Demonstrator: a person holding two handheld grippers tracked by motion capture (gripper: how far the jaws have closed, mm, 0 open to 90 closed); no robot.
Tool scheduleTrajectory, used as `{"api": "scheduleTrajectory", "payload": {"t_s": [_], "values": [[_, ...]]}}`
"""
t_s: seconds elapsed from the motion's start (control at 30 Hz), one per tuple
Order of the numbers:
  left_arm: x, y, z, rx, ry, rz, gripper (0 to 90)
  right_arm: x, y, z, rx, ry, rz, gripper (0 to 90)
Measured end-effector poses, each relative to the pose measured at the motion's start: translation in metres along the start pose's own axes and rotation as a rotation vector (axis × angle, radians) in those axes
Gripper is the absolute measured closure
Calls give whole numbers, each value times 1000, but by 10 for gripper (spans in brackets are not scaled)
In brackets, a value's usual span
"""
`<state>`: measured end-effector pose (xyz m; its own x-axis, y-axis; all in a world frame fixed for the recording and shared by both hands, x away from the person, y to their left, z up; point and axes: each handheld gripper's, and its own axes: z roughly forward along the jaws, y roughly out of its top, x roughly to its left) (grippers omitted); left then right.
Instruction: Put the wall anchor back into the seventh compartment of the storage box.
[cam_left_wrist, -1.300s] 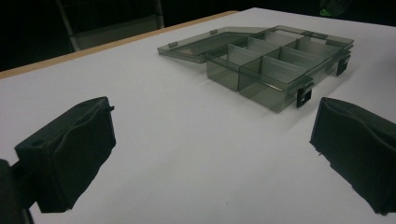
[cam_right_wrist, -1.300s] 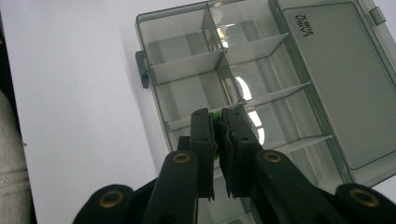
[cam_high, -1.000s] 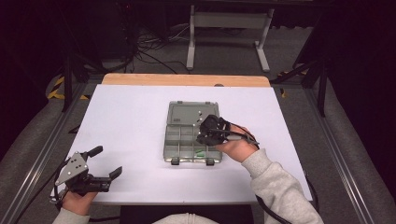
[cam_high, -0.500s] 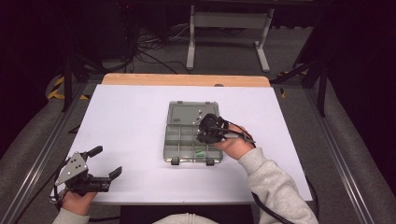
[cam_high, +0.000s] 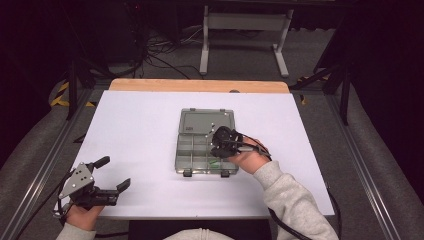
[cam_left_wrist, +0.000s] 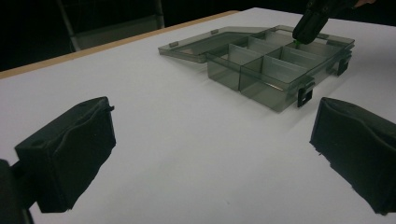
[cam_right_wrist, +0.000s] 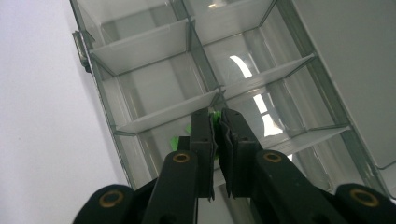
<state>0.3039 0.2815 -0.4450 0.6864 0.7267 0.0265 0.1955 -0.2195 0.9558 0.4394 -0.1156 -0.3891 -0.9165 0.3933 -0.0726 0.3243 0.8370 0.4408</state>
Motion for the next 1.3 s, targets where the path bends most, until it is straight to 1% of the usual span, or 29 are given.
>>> {"api": "scheduleTrajectory", "payload": {"t_s": [0.27, 0.6, 0.77, 0.83, 0.9, 0.97, 1.17, 1.3], "values": [[0, 0, 0, 0, 0, 0, 4, 2, -3, 7, 16, 13, -14, 833], [0, 0, 0, 0, -1, 0, 4, 3, -6, 13, 42, 28, -16, 834], [0, 0, 0, 1, -2, -1, 4, 5, -7, 17, 64, 36, -12, 833], [0, 0, 0, 1, -1, -1, 4, 5, -7, 18, 66, 37, -17, 833], [0, 0, 0, 1, -2, 0, 4, 5, -7, 18, 66, 35, -12, 833], [0, 0, 0, 11, -8, 1, 5, 5, -8, 19, 74, 34, -18, 833], [1, 0, 0, 12, -8, 0, 4, 6, -8, 21, 75, 37, -15, 833], [1, 0, 0, 10, -7, -2, 5, 6, -7, 21, 76, 40, -12, 810]]}}
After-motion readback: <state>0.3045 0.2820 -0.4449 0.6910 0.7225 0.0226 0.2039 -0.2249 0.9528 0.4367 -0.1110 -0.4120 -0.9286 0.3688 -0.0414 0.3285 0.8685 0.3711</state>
